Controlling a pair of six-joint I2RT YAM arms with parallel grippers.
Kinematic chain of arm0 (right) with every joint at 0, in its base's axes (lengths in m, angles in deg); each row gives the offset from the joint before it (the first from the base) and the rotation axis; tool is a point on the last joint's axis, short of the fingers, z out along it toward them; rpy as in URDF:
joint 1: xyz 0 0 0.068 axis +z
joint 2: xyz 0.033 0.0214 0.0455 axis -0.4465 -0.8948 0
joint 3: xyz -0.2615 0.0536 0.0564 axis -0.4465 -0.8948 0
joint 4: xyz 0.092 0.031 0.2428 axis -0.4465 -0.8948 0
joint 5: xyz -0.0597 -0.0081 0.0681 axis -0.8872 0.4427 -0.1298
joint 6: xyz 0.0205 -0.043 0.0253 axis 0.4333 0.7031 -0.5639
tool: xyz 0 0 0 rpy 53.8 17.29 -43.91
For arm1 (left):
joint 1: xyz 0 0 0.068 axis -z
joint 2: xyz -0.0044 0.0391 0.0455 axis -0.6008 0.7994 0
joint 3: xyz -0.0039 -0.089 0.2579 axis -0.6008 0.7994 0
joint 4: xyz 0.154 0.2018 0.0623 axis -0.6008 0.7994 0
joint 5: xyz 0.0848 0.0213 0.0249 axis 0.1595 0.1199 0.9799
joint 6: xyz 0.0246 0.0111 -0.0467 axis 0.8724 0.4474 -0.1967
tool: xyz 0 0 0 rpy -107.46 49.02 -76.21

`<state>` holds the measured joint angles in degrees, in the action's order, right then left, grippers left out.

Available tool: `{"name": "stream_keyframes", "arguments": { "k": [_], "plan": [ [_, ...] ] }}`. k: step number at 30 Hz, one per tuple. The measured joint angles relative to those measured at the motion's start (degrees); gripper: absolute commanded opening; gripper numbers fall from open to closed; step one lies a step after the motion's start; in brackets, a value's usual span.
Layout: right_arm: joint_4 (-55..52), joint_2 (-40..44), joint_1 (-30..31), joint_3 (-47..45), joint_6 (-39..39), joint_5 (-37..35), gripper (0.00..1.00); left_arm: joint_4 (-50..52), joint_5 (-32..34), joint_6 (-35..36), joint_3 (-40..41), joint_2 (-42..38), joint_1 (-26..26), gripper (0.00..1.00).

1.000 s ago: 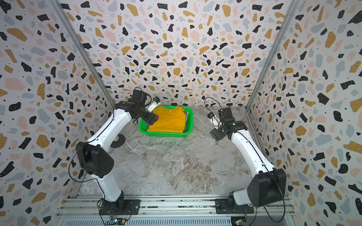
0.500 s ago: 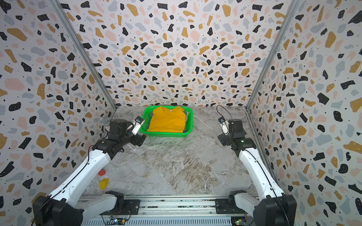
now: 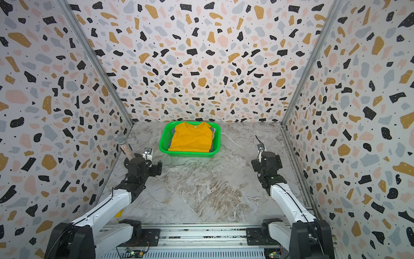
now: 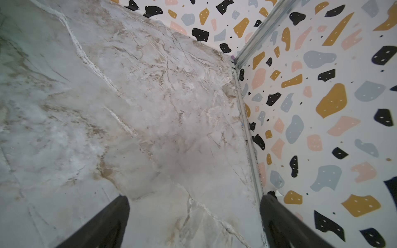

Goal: Put the folded t-shirts into the basket
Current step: Reset both arms

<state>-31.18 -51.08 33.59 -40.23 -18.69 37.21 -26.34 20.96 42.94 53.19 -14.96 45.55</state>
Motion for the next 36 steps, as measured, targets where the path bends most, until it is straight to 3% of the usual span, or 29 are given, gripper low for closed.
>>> {"name": "stream_keyframes", "arguments": {
  "k": [13,20,36],
  "plan": [
    [20.31,-10.88,0.00,-9.70,-4.00,6.03,1.00,-18.45,-2.05,-0.42,2.47,15.26,0.00,1.00],
    [35.12,-15.85,0.00,-13.94,-5.05,6.45,1.00,-28.65,-3.10,-0.50,7.21,17.49,0.00,1.00],
    [49.79,-22.82,-0.79,-16.50,-5.90,7.89,1.00,-30.77,-3.52,-0.63,8.00,18.10,-0.52,1.00]
  ]
}}
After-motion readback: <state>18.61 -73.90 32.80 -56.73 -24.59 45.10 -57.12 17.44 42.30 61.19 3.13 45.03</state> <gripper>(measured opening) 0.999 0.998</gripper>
